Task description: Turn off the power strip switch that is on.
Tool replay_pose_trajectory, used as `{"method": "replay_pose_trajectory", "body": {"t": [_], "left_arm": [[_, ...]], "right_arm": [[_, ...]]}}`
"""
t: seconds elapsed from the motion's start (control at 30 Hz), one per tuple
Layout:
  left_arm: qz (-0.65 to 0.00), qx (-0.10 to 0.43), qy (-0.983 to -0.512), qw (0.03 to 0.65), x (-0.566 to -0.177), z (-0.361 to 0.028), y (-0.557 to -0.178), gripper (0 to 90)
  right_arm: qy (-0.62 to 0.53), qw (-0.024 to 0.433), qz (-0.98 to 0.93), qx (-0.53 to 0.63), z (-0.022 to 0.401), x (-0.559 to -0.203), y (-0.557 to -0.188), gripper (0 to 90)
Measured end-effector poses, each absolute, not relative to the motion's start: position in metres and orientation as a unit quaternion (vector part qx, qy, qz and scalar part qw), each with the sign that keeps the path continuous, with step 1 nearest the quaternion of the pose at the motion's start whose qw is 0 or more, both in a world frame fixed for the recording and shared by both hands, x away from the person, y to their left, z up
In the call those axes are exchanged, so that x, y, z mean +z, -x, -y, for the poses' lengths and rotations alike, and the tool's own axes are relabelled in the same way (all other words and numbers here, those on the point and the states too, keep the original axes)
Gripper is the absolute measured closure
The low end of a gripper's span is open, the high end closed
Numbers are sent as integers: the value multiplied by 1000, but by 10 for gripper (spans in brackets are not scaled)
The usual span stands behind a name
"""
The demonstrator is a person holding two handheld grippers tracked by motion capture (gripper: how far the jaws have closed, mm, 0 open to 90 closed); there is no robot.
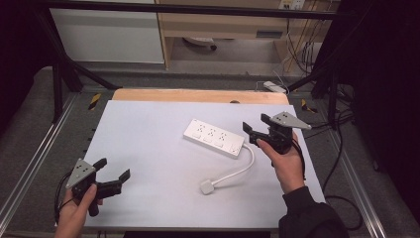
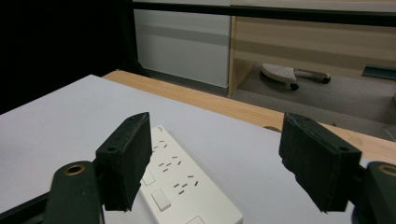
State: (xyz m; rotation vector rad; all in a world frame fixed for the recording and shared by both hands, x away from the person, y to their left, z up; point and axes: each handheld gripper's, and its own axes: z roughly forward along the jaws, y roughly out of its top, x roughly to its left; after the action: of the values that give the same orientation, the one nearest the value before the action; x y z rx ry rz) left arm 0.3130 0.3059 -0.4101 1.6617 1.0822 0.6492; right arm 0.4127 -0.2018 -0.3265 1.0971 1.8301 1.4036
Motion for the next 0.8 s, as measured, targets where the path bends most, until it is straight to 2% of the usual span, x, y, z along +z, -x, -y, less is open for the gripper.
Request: {"method": "replay_pose_trajectory", "body": {"t": [0.27, 0.3, 0.57, 0.8], "left_arm": [[-448, 269, -689, 503, -410, -306, -313, 45], [-448, 268, -689, 503, -410, -306, -313, 45], [-447, 268, -689, 503, -410, -306, -313, 45], [-446, 268, -691, 502, -410, -306, -313, 46]], "right_arm": [[-399, 291, -688, 531, 196, -323, -415, 389], [-397, 292, -689, 532, 194, -322, -416, 431], [-388, 295, -689, 537, 187, -319, -419, 555], [-377, 296, -688, 545, 180, -318, -424, 701]]}}
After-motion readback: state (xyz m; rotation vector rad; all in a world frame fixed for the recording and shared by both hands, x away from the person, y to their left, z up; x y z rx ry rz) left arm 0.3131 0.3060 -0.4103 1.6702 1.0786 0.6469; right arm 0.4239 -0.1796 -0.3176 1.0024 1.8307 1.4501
